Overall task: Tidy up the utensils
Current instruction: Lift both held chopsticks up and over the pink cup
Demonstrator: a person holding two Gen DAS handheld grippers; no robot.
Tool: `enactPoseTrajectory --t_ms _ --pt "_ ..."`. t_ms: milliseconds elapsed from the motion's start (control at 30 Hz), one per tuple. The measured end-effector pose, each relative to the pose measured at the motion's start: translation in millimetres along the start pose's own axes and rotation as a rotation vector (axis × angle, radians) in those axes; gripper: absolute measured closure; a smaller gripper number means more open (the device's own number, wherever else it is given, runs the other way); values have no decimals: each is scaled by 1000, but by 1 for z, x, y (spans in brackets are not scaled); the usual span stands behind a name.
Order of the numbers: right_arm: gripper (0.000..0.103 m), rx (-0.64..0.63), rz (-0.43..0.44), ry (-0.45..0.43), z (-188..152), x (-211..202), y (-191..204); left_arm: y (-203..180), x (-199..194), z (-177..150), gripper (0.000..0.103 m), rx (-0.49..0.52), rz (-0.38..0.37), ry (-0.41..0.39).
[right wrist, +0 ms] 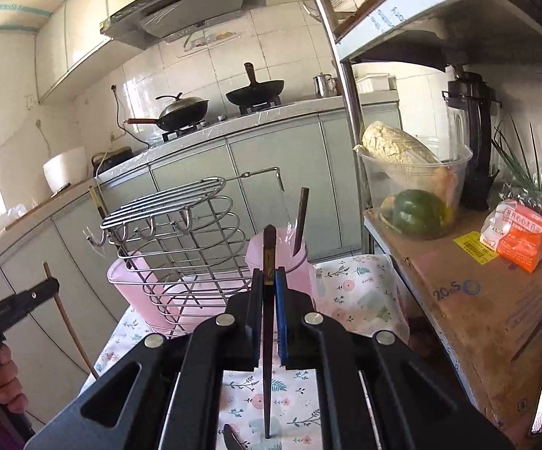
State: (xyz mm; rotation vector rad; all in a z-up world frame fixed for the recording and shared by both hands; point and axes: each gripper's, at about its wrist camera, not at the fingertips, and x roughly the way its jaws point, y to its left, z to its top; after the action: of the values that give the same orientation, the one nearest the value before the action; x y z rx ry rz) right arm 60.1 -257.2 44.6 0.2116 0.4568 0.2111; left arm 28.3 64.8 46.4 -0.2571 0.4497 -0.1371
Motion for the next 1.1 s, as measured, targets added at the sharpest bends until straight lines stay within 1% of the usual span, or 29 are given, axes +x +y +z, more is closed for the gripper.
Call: enactPoseTrajectory --t_ms 100,167,267,333,500,600,667,800,900,1033,1100 --pt "97 -7 6 -1 -1 0 2 -4 0 -4 97 30 14 -32" --pt "97 -7 8 0 -1 0 2 -7 3 -8 97 55 21 -23" --pt "97 -3 9 1 -1 0 1 -11 9 -16 97 72 9 12" --pt "97 -1 10 1 -2 -1 2 -14 9 -20 97 88 12 6" --pt "97 4 17 0 -1 -1 2 -20 7 -20 97 114 -8 -2" --pt "97 10 24 -8 4 -4 0 -18 3 -14 97 98 -11 -20" --pt "97 19 31 -18 11 -7 -1 -16 -2 -6 97 93 -10 -45" --pt "97 36 54 -50 31 -18 -4 -15 -19 20 97 74 -21 -118" --pt "97 51 74 -88 54 -29 -8 -16 -29 42 97 61 -44 -162" --pt "97 71 112 -149 92 -46 -13 -23 -38 71 97 64 -54 -221" --pt "97 69 115 -182 110 -53 -14 -26 -42 87 97 64 -62 -250"
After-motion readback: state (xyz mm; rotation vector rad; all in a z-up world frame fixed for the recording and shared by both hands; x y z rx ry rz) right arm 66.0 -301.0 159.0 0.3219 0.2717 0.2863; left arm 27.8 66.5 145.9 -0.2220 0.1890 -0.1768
